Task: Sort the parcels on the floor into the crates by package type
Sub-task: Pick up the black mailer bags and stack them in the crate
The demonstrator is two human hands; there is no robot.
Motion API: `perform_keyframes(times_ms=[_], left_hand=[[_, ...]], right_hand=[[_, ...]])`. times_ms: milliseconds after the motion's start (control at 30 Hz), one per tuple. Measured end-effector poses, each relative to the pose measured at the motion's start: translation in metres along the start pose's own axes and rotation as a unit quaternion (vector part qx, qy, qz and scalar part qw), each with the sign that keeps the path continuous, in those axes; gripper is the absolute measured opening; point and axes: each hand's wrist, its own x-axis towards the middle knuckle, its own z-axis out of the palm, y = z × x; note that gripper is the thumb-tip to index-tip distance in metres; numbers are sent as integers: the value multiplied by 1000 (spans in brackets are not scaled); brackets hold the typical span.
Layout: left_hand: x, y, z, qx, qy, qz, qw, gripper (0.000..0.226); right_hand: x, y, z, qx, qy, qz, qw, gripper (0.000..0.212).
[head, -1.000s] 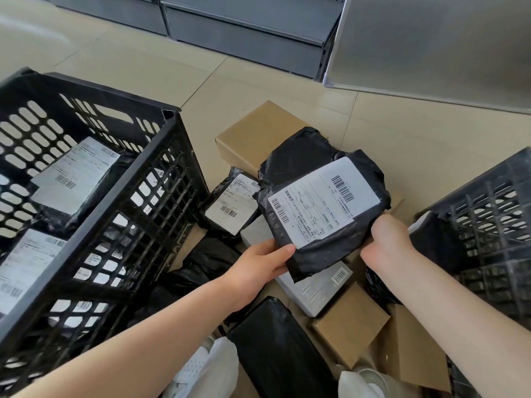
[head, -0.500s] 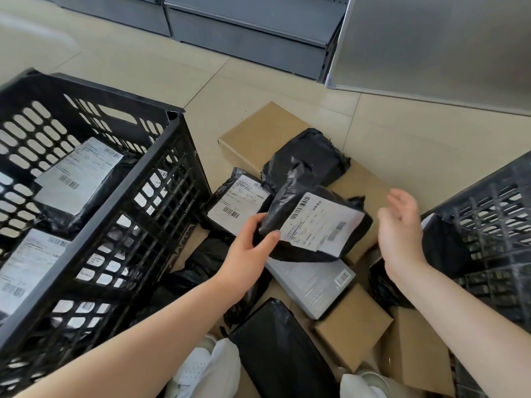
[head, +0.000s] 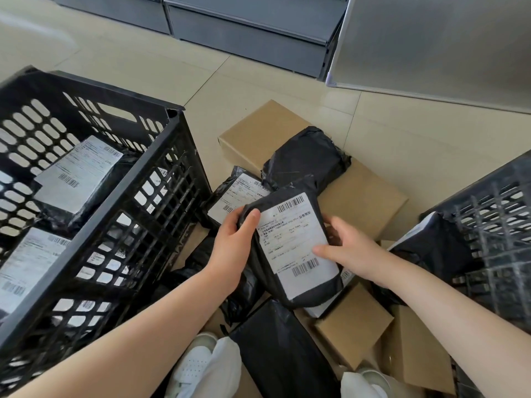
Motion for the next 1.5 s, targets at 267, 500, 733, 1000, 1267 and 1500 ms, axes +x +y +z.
perform_keyframes(times_ms=[267,500,733,1000,1267,1500], left_hand=[[-6,3,1,220,74,118,965,71],[-17,-1,8,222,-54,121,966,52],[-7,22,-6,125,-60,48,989,39],[-8,68,-34,-5,-27,55,998,40],[-33,126,-103,-1,44,114,992,34],[-46,159,-191,-49,158,117,979,24]], right_hand=[[0,1,14,286,20,84,954,37],[5,-23,26,341,75,54,936,36],[4,-48,25,342,47,8,939,40],[1,-110,21,296,24,-50,953,33],[-10,-161,53,129,5,-78,988,51],[-19,-195,106,-73,-41,-175,981,57]])
